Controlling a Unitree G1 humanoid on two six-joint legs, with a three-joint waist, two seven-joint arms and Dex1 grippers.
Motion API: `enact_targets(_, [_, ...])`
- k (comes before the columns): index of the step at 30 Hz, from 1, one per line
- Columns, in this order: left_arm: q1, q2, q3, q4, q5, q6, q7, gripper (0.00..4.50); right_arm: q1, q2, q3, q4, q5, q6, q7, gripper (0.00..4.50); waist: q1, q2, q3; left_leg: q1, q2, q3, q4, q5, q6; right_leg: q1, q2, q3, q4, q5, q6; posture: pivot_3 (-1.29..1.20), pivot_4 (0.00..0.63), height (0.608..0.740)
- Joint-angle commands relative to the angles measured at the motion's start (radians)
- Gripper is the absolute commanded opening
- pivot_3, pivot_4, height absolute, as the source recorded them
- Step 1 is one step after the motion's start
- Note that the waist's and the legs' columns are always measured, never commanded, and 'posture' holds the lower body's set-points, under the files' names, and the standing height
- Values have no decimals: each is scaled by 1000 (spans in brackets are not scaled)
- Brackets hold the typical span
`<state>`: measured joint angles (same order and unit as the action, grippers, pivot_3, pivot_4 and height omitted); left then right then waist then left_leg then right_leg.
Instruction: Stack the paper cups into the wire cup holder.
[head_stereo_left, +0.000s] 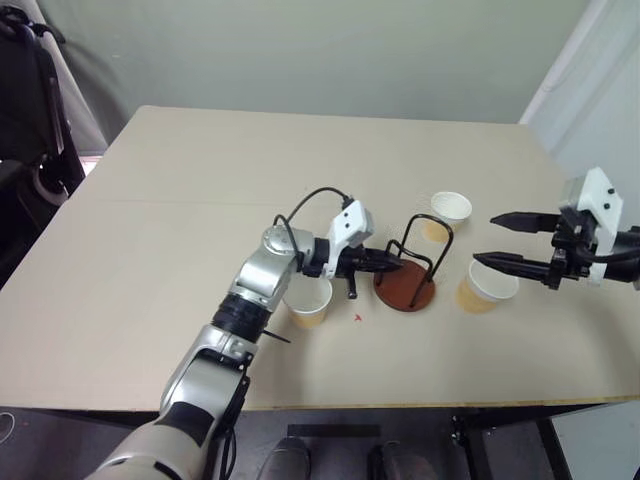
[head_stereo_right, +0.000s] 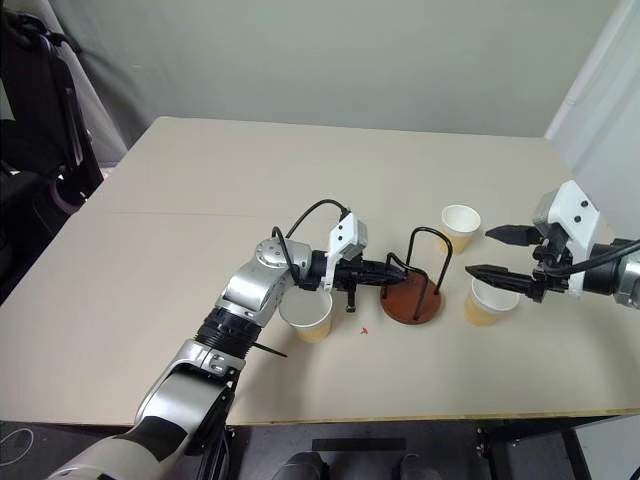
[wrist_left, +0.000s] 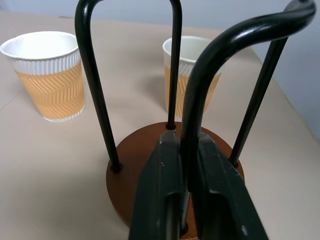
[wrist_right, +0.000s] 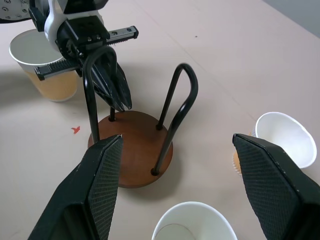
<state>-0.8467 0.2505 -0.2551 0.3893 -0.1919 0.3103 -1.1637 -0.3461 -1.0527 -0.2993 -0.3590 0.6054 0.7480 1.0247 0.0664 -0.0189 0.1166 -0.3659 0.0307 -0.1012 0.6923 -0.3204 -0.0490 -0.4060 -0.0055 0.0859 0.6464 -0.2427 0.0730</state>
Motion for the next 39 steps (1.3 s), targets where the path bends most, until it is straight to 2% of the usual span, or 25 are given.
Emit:
enact_targets(1, [8,2,-9,-29,9,-12,4,1609,-21,-13,-16,-7,1,-19,-9,3549,0,0,0,0,0,0,0,0,0,0,0,0,0,0,0,0,150,740])
enact_targets(8, [8,5,-9,-27,11,-18,4,4223,-28,-11,-9,-5,0,-21,-13,3549,0,1,0,0,0,0,0,0,0,0,0,0,0,0,0,0,150,740])
enact_targets(9, [8,5,-9,-26,12,-22,6,4466,-29,-10,-8,-5,0,-22,-12,3549,0,1,0,0,0,0,0,0,0,0,0,0,0,0,0,0,150,740])
enact_targets(19, [-30,21,52,34,21,-113,67,4466,-41,-3,3,-2,3,-25,-13,3549,-1,1,0,0,0,0,0,0,0,0,0,0,0,0,0,0,150,740])
enact_targets(31, [-69,77,149,93,0,-131,104,4466,-119,30,82,66,-45,-74,-43,3549,-1,1,0,0,0,-1,0,0,1,-1,0,1,0,0,0,0,150,740])
enact_targets(39, [-53,83,159,61,-21,-108,94,4466,-139,35,102,88,-59,-90,-31,3549,-1,1,0,0,0,-1,0,0,1,-1,-1,1,-1,0,0,0,150,740])
